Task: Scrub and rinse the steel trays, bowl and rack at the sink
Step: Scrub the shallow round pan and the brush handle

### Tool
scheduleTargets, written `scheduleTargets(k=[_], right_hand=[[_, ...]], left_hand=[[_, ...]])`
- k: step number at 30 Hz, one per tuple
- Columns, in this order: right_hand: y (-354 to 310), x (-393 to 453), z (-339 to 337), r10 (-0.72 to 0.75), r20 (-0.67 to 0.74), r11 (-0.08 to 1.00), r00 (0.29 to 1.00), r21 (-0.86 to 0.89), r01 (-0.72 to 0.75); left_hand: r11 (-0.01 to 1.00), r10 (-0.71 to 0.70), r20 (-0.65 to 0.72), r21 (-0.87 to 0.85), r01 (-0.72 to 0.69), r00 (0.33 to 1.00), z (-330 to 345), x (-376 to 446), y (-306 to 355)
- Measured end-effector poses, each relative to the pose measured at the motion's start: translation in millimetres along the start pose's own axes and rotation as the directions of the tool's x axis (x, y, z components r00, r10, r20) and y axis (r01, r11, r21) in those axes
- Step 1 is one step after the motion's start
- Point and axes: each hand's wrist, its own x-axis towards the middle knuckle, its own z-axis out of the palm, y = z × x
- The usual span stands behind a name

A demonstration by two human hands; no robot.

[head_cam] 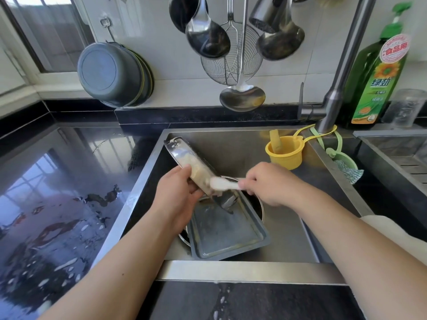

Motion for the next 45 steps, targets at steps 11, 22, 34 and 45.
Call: scheduleTargets(k=[11,22,34,45], right_hand=[[-6,3,4,-0.084,-0.069,0.996,0.994,0.011,0.085],[-1,-8,-2,0.009,0.034,0.994,0.999,-0.105,-0.005],[-6,-10,-1,0.004,0.009,1.000,1.000,-0.023,-0.004],[-5,-8,3,0.020,0.043,0.999,0.999,-0.044,-0.019]], left_hand=[[0.994,-0.089,0.033,0.067,0.086,0.996,5,-9,5],[0.999,-0.026,0.049,0.047,0.024,0.998,6,-8,6],[0.999,-0.010,0.048,0.044,0.008,0.999,6,-7,6],[0.998,0.011,0.027,0.067,-0.013,1.000,5,-7,5]])
